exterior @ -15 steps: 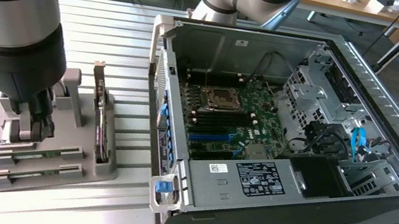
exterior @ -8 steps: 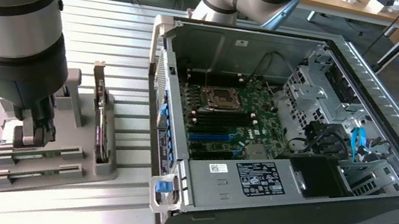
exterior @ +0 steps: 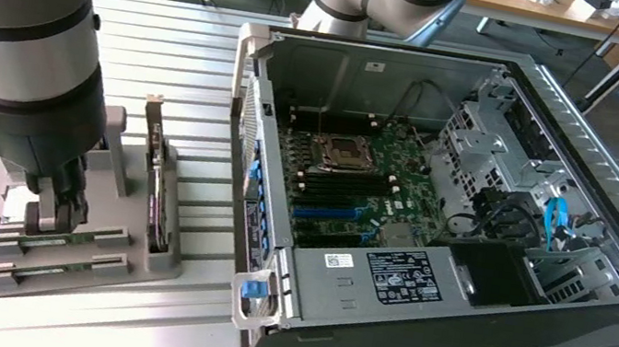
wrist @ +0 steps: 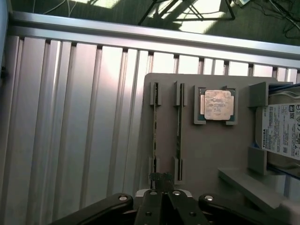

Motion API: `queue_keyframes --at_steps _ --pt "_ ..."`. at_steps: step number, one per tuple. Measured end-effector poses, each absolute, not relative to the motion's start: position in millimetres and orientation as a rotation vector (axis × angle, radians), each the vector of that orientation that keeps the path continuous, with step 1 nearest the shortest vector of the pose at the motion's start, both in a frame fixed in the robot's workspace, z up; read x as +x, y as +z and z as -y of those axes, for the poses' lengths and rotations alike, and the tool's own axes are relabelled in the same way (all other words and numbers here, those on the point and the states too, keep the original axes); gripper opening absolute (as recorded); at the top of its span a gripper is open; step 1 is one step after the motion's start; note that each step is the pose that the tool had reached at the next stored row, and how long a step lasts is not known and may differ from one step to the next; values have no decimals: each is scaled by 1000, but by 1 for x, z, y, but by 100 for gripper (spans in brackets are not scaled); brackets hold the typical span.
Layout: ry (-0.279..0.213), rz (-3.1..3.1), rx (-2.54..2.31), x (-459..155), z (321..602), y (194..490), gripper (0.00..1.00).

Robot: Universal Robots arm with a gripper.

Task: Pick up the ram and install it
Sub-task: 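Pick up the ram and move it above insertion slot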

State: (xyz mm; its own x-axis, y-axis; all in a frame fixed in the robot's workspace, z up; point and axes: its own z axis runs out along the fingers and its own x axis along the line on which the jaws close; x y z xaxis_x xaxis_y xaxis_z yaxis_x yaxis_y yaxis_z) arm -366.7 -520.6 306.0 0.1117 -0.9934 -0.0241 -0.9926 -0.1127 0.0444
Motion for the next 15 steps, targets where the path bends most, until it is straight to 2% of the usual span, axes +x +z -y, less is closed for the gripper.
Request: queue_keyframes --at_steps 15 --pt "-74 2075 2335 -367 521 279 11"
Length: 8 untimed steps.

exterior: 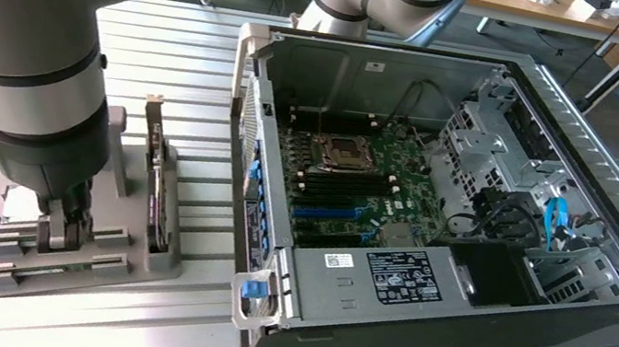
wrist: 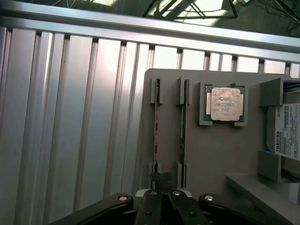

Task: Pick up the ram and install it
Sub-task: 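Pick up the ram and move it above insertion slot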

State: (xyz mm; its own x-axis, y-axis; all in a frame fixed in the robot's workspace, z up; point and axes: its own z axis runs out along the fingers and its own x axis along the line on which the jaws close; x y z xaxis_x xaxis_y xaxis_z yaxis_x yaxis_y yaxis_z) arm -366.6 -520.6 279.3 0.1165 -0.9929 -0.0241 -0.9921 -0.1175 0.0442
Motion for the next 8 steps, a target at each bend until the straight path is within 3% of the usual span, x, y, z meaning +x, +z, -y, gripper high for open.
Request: queue_keyframes --at_steps 8 --pt "-74 2073 2337 -367 521 266 11"
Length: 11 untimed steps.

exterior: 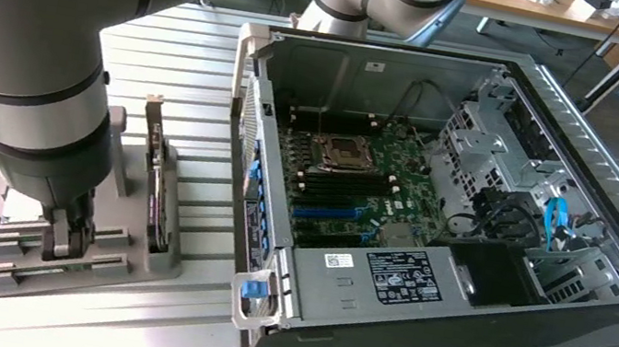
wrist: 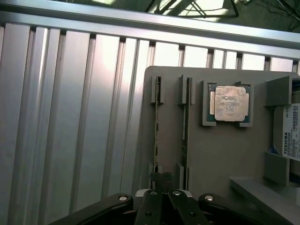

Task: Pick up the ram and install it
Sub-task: 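Pick up the ram and move it above insertion slot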

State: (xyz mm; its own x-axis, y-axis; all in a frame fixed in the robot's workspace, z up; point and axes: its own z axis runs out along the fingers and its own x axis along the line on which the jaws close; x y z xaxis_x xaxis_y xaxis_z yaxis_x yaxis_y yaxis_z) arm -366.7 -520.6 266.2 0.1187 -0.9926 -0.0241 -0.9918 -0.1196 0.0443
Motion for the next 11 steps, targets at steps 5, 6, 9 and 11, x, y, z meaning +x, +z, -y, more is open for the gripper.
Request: queue_keyframes --at_steps 5,6,9,11 --pt "-74 2072 2338 -367 521 260 11" --pt "-74 2072 2338 -367 521 259 11" --pt "-74 2071 2338 -367 521 255 11" --pt "-74 2070 2339 -367 521 251 11"
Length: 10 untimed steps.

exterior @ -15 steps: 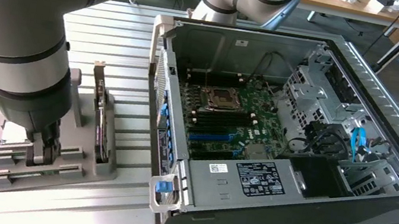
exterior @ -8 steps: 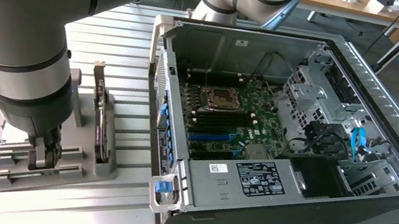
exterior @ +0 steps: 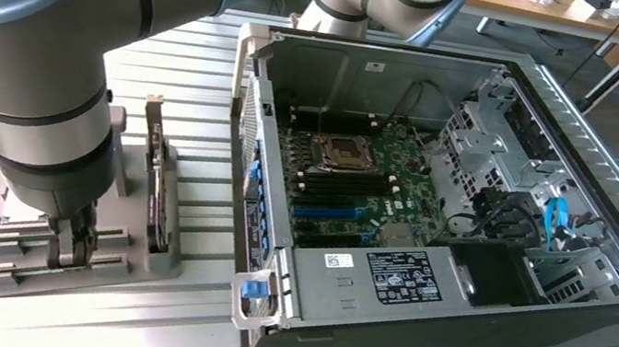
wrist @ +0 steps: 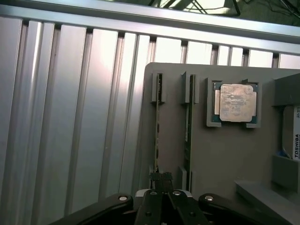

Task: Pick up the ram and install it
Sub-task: 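Pick up the ram and move it above insertion slot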

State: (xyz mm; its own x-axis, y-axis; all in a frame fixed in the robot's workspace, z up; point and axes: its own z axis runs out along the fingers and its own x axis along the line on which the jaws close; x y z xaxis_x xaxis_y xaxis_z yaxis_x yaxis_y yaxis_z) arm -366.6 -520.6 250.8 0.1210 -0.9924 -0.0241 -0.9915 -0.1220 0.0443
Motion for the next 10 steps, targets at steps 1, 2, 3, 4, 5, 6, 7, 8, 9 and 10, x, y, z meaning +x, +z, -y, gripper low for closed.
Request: queue_keyframes --at_steps 1,2,3,4,5,6,7,8,9,10 --pt "-74 2070 2339 -367 521 250 11" --pt "-74 2070 2339 -367 521 249 11" --pt "-74 2069 2340 -367 521 247 11" --pt "-74 2069 2340 -367 521 246 11" --pt "-74 2069 2340 -367 521 245 11" --pt "-74 2069 2340 -367 521 244 11" --pt "-74 2068 2341 -367 521 243 11" --pt "-74 2068 2341 -367 521 242 11" --pt "-74 2068 2341 -367 521 240 11" --pt "-74 2068 2341 -367 521 239 11"
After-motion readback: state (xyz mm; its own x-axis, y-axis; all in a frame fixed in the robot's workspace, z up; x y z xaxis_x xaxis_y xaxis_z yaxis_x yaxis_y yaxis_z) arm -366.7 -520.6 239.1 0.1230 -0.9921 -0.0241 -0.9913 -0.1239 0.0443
